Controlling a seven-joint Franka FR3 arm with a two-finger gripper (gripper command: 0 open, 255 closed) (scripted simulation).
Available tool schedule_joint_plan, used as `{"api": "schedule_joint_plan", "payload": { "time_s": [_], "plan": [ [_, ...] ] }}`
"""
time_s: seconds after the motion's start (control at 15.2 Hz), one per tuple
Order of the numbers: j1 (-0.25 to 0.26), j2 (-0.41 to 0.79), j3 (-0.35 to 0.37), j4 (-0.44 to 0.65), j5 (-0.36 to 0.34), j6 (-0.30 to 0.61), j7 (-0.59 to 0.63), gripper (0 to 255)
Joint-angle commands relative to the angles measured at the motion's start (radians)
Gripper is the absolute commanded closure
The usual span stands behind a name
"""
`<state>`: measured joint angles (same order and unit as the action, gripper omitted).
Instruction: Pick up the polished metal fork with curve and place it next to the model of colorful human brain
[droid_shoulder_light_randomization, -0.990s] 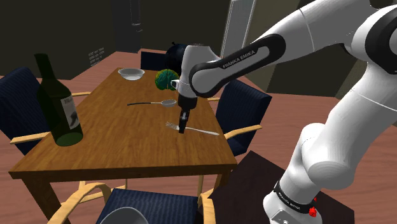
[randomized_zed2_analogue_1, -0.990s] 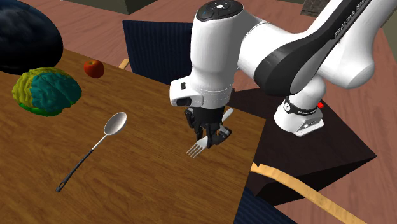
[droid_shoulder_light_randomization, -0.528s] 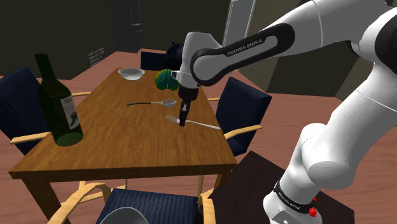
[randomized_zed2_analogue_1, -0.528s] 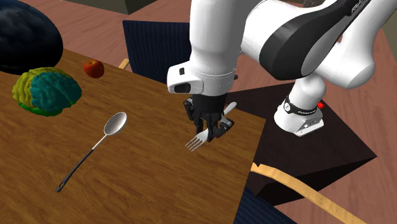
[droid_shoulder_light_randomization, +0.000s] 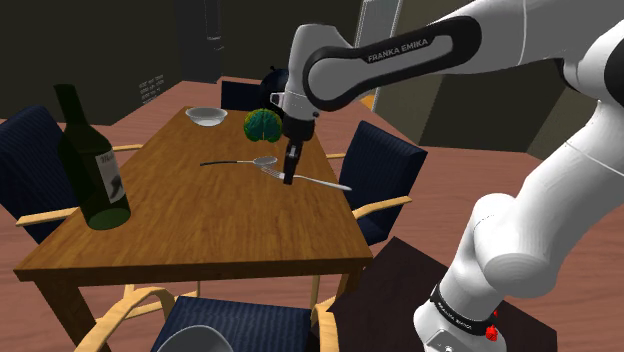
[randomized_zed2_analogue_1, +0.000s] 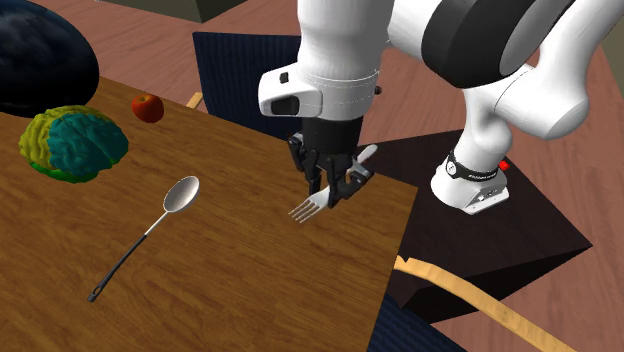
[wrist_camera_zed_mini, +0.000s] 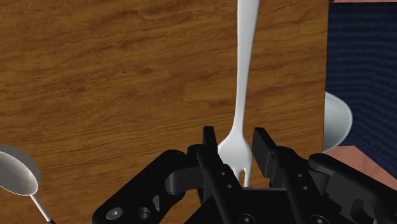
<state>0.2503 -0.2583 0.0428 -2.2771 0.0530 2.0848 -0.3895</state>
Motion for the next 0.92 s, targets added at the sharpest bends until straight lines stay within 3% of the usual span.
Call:
{"api": "schedule_joint_plan", "payload": {
  "time_s": [0.0, 0.86],
  "plan": [
    [0.000, -0.006, -0.001, 0.019, -0.001, -0.026, 0.000, 255],
    [-0.002, -0.032, -0.003, 0.168, -0.004, -0.201, 0.006, 255]
  ]
}}
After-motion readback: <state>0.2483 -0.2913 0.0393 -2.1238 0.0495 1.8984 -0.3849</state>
